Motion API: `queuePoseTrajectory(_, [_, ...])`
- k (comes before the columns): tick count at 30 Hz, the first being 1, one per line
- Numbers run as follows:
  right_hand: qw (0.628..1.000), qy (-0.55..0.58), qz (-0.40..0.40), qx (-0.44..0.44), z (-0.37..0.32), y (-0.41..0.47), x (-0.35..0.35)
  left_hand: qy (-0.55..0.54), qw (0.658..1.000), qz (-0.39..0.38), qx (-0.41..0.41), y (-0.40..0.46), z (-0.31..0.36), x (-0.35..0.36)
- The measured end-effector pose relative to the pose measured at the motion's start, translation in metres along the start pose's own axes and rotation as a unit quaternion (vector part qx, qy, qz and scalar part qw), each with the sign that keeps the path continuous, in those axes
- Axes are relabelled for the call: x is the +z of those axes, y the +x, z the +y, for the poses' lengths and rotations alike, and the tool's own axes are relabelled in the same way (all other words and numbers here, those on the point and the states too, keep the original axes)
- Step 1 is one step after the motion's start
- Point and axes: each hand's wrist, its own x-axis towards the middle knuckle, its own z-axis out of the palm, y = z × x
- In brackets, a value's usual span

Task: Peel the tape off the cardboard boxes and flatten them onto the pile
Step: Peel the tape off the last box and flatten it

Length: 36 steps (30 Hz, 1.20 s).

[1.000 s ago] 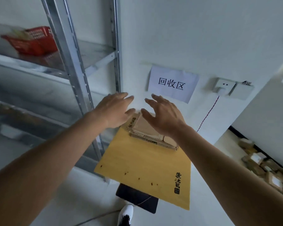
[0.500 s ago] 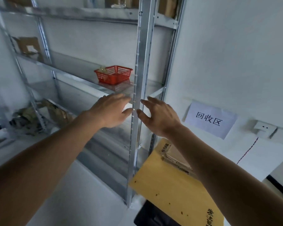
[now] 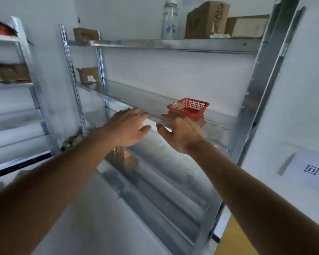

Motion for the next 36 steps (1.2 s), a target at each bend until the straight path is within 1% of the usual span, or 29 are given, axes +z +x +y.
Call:
queuePoseTrajectory(8, [0.999,0.019,-0.017,-0.046,-0.040,0.154,0.091,-0.004,0.999,0.000,-0.050,0.068,-0.162,0.043])
queuePoseTrajectory(18, [0.992,0.036,-0.062,-0.104,-0.047,0.393,0.224,-0.002,0.994,0.011,-0.112,0.210,-0.350,0.118])
queuePoseTrajectory(21, [0.990,0.039,-0.065,-0.120,-0.059,0.459,0.255,0.006,0.992,0.006,-0.128,0.246,-0.406,0.132])
queuePoseTrajectory(25, [0.986,0.030,-0.093,-0.138,-0.081,0.540,0.301,0.019,0.990,0.010,-0.143,0.288,-0.482,0.149])
queuePoseTrajectory(31, [0.986,0.040,-0.090,-0.133,-0.120,0.654,0.382,0.041,0.990,-0.001,-0.138,0.343,-0.610,0.187])
queuePoseTrajectory(36, [0.991,0.052,-0.078,-0.099,-0.165,0.752,0.447,0.032,0.991,-0.004,-0.127,0.397,-0.730,0.215])
